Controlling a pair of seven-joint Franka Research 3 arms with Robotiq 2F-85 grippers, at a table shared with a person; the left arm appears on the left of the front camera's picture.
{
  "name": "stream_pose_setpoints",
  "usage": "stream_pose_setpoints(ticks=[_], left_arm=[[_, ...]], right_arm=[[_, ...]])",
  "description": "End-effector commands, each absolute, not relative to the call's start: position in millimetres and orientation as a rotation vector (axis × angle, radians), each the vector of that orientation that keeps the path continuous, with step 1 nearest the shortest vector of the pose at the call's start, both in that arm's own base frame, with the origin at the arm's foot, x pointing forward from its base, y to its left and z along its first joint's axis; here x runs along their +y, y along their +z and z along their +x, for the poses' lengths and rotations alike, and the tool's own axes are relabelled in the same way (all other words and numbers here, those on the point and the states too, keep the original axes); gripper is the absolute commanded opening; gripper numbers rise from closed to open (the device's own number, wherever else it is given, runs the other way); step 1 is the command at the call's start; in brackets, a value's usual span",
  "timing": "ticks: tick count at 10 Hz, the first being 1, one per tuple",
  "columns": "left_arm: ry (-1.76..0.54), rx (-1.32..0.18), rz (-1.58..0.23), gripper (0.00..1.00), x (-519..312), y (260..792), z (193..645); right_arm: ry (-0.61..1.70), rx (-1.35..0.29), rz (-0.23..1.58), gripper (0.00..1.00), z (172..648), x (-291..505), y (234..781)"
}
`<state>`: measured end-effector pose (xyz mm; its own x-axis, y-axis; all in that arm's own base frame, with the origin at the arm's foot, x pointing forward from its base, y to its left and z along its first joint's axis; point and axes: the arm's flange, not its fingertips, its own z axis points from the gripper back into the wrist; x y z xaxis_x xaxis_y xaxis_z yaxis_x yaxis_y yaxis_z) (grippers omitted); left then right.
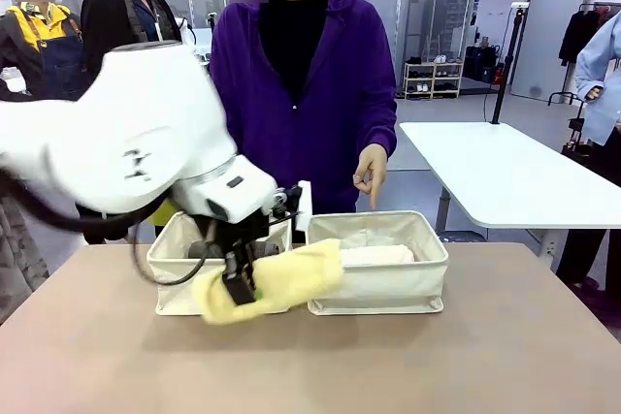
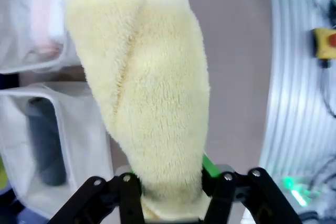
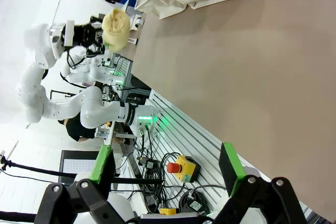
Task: Divide the towels into two baskets.
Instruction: Pick up one hotel-folded towel from the bottom of the table and place it in the Fabric basket indicated by the person.
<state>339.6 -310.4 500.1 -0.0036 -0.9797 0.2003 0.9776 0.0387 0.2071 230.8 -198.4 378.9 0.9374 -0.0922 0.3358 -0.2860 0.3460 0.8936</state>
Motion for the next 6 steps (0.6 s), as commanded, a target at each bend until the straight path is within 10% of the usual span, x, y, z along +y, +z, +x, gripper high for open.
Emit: stream_pose_setpoints(ticks=[1, 6], left_arm=[[-1.596, -0.367, 0.081, 0.39, -339, 509, 378], [-1.711, -0.616, 0.458, 0.39, -427, 495, 445]], right_arm=[[0.134, -0.375, 1.225, 1.0, 229, -193, 379], [0.134, -0.375, 1.225, 1.0, 229, -193, 379]])
